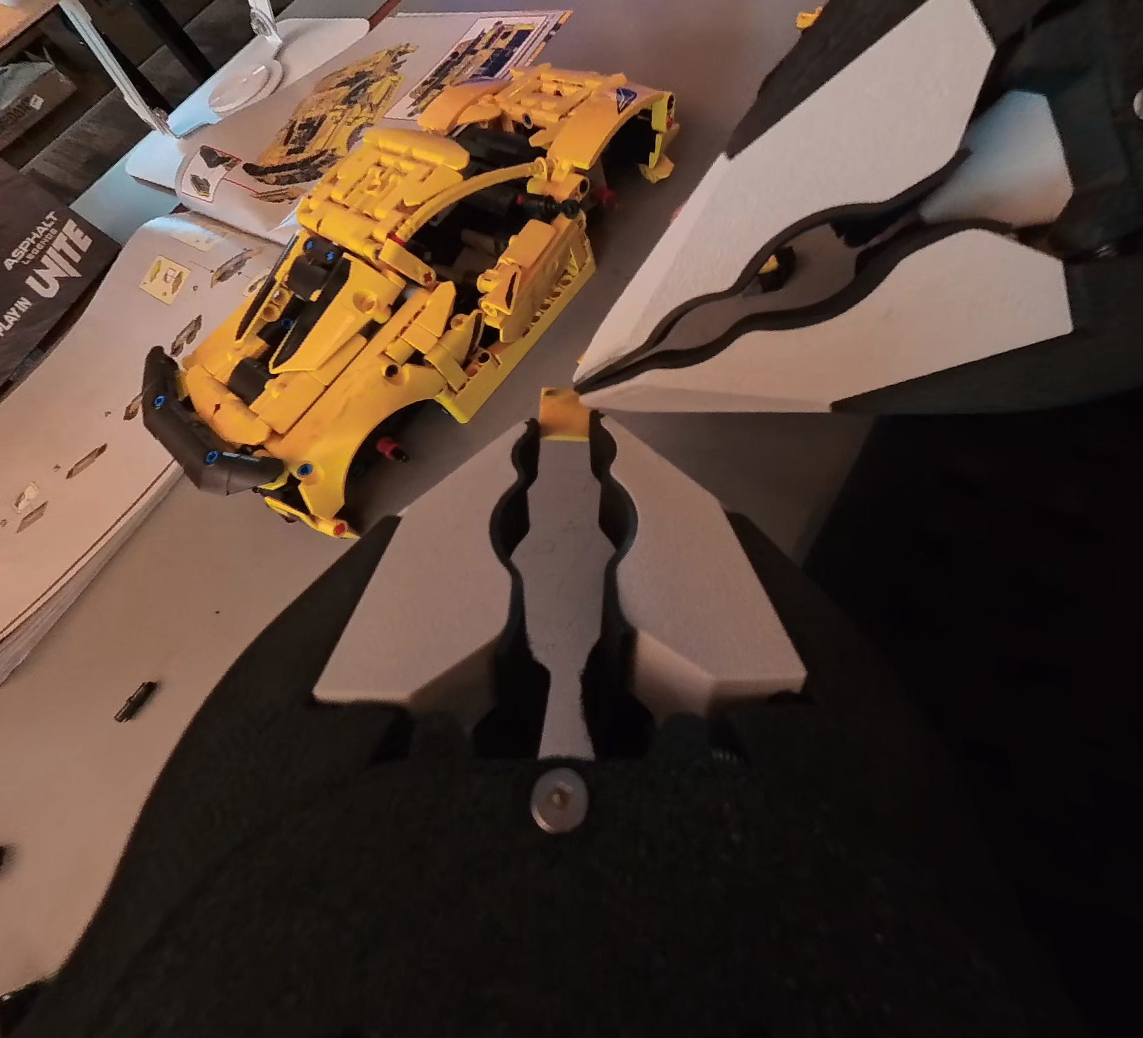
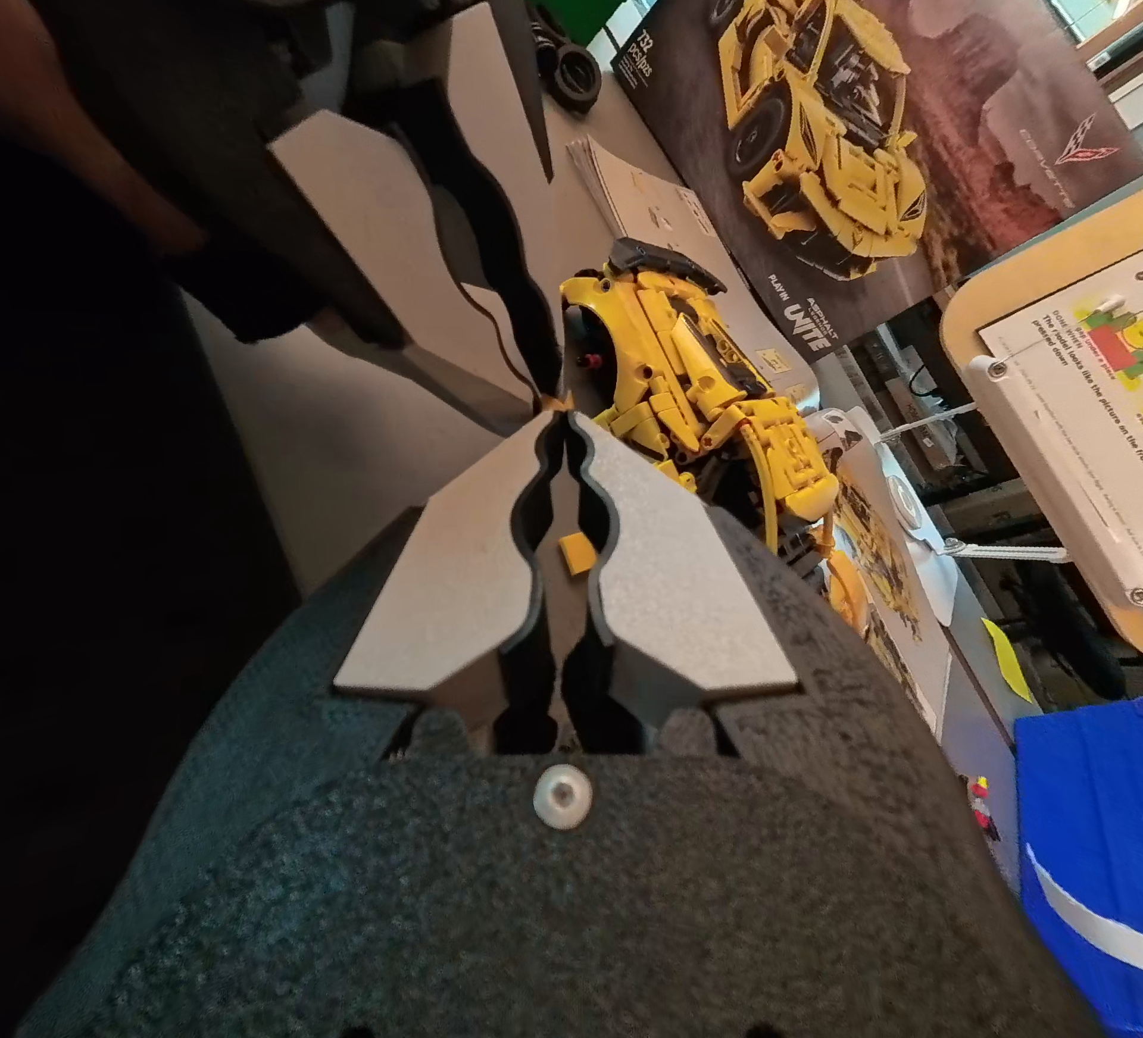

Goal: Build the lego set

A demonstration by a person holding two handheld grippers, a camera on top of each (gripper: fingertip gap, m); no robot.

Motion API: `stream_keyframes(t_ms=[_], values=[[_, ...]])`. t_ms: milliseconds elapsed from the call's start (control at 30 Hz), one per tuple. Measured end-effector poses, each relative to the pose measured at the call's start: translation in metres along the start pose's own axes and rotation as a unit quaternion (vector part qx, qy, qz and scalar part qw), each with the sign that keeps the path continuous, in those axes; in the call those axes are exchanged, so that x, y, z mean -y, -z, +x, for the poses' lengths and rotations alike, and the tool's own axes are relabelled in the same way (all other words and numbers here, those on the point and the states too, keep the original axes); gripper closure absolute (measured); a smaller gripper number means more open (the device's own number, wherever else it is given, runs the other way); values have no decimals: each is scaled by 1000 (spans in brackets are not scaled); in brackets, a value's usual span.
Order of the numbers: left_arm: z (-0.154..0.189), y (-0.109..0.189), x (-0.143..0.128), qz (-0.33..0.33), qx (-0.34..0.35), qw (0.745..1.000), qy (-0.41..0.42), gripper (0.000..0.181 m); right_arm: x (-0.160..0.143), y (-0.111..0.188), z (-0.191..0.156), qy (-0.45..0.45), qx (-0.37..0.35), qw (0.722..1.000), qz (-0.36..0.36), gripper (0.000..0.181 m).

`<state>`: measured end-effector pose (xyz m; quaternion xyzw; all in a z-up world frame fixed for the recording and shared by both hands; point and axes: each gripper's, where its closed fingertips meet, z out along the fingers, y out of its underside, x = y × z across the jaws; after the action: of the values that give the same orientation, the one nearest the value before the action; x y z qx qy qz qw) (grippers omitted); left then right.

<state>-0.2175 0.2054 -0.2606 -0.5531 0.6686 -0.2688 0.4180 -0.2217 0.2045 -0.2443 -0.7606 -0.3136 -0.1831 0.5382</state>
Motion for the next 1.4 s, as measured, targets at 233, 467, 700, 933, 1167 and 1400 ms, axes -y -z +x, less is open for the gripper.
stream_keyframes(t_ms=[233, 467, 700, 933, 1167, 1400], values=[[0, 1, 0, 0, 1, 1000, 0, 165, 0, -1, -1, -1, 2, 1000, -4, 181], [0, 1, 0, -1, 1, 1000, 0, 165, 0, -1, -2, -6, 6, 1000, -3, 181], [-3, -1, 1, -2, 3, 1000, -4, 165, 0, -1, -2, -34, 22, 999, 2, 181], [-3, -3, 2, -2, 2, 1000, -7, 165, 0, -1, -3, -42, 33, 998, 10, 181], [-3, -4, 1, -4, 3, 1000, -11, 165, -1, -1, -5, -59, 46, 997, 13, 181], [-2, -4, 1, -5, 5, 1000, -15, 165, -2, -1, -6, -82, 60, 995, 16, 181]])
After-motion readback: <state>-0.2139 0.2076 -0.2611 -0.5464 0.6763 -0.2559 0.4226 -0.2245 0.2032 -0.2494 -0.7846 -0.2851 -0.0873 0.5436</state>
